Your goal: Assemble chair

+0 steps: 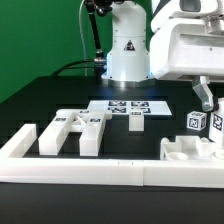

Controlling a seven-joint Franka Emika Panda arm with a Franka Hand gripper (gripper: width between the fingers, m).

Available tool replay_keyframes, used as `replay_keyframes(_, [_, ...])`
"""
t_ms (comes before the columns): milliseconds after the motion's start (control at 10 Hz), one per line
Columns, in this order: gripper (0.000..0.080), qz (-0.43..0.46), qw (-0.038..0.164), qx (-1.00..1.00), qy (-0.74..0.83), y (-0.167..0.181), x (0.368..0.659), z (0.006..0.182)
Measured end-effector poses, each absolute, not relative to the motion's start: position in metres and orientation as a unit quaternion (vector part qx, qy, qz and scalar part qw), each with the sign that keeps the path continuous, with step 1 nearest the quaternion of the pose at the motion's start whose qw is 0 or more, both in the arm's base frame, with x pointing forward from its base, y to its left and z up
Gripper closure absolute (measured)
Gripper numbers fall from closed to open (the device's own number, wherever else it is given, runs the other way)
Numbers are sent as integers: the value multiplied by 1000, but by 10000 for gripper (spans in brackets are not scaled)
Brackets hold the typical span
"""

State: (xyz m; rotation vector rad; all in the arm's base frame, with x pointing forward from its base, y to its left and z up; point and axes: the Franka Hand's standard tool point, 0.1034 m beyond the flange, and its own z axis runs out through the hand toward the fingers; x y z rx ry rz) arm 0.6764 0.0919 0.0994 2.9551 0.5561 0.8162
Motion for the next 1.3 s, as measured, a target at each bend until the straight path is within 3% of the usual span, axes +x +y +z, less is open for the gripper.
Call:
replay_keyframes(500, [492,252,11,951,179,95,671,84])
replay_keyframes(1200, [492,261,10,948,181,99,672,83])
replay_keyframes(1300, [309,261,10,948,181,99,672,83])
